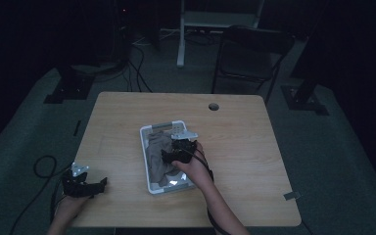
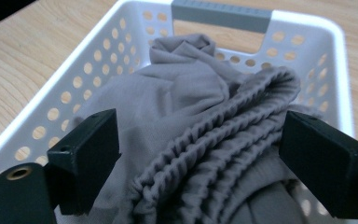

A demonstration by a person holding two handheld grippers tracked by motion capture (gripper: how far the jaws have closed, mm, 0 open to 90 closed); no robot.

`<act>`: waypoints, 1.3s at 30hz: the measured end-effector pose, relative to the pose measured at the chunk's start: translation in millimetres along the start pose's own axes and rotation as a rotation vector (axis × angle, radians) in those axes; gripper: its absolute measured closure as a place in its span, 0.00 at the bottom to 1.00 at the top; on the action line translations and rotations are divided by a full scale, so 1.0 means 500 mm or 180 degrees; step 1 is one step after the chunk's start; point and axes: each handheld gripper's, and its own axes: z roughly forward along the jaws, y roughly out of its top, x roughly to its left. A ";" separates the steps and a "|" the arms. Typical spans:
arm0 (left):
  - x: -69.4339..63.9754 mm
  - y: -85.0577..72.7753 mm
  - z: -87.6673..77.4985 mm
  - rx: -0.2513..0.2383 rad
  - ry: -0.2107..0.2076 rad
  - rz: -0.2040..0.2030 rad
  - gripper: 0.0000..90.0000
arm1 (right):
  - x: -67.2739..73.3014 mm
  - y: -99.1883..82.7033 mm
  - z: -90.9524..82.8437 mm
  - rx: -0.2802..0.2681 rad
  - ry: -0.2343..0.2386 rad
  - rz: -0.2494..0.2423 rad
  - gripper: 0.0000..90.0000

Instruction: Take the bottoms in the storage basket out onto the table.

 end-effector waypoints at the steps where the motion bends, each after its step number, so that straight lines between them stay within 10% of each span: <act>1: 0.000 0.000 0.000 0.0000 0.0000 0.0000 0.01 | 0.000 0.000 0.005 0.0044 0.0000 0.0010 0.13; 14: 0.000 0.000 0.000 0.0001 0.0000 0.0003 0.01 | 0.025 -0.021 0.073 0.0450 0.0145 -0.0143 0.15; 29: 0.000 0.000 0.000 0.0000 -0.0001 0.0002 0.01 | 0.045 -0.037 0.101 0.0327 0.0011 -0.0385 0.17; 33: 0.000 0.000 0.000 0.0001 0.0000 0.0001 0.01 | 0.035 -0.040 0.103 0.0180 0.0132 -0.0385 0.28; 39: 0.000 0.000 0.000 0.0000 0.0000 0.0001 0.01 | 0.036 -0.043 0.093 0.0028 0.0165 -0.0511 0.69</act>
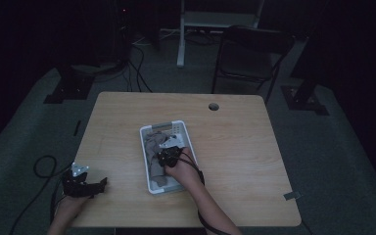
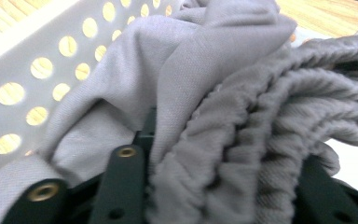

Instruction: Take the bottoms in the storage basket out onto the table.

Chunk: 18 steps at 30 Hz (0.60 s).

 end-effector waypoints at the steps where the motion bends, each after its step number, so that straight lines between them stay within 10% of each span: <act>1: 0.000 0.000 0.000 0.0003 0.0001 0.0001 0.01 | 0.000 0.001 -0.001 -0.0022 0.0015 0.0014 0.71; 18: 0.000 0.000 0.000 0.0000 -0.0001 -0.0001 0.01 | -0.023 0.030 -0.071 -0.0446 0.0118 0.0251 0.80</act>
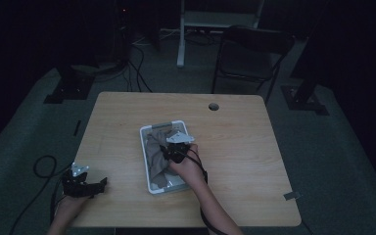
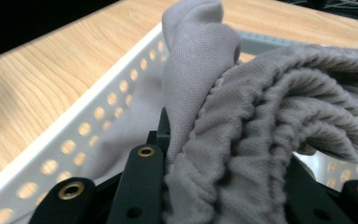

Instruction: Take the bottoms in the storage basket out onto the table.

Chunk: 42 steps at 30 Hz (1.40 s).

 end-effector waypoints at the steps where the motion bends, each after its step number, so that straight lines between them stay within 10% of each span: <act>1: 0.000 0.000 0.000 0.0000 0.0000 0.0000 0.01 | 0.000 0.003 -0.005 -0.0043 -0.0011 0.0000 0.81; 42: 0.000 0.000 0.000 0.0001 -0.0001 -0.0003 0.01 | -0.017 0.186 -0.200 -0.1012 0.0133 0.0062 0.81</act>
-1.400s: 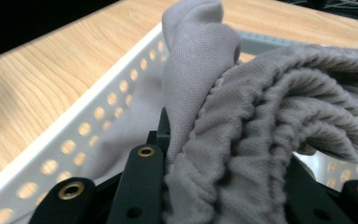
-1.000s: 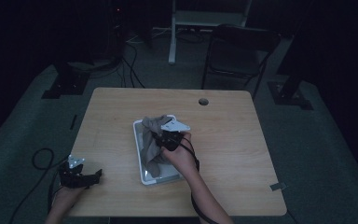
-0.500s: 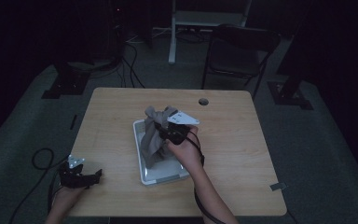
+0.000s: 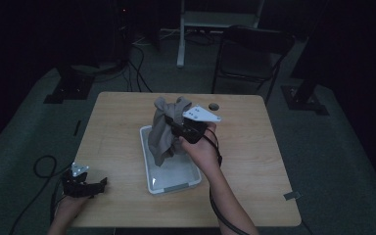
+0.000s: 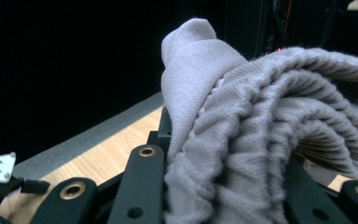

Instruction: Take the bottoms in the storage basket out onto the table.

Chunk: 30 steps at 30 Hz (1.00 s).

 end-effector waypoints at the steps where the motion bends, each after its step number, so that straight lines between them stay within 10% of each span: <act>1: 0.000 0.000 0.000 0.0000 0.0000 0.0000 0.01 | 0.000 0.006 -0.003 -0.0004 -0.0001 -0.0014 0.81; 13: 0.000 0.000 0.000 -0.0001 0.0000 -0.0002 0.01 | -0.026 0.079 -0.050 -0.0198 -0.0093 -0.0095 0.81; 30: 0.000 0.000 0.000 0.0005 -0.0001 0.0006 0.01 | -0.111 0.083 -0.112 -0.0209 -0.0441 -0.0101 0.81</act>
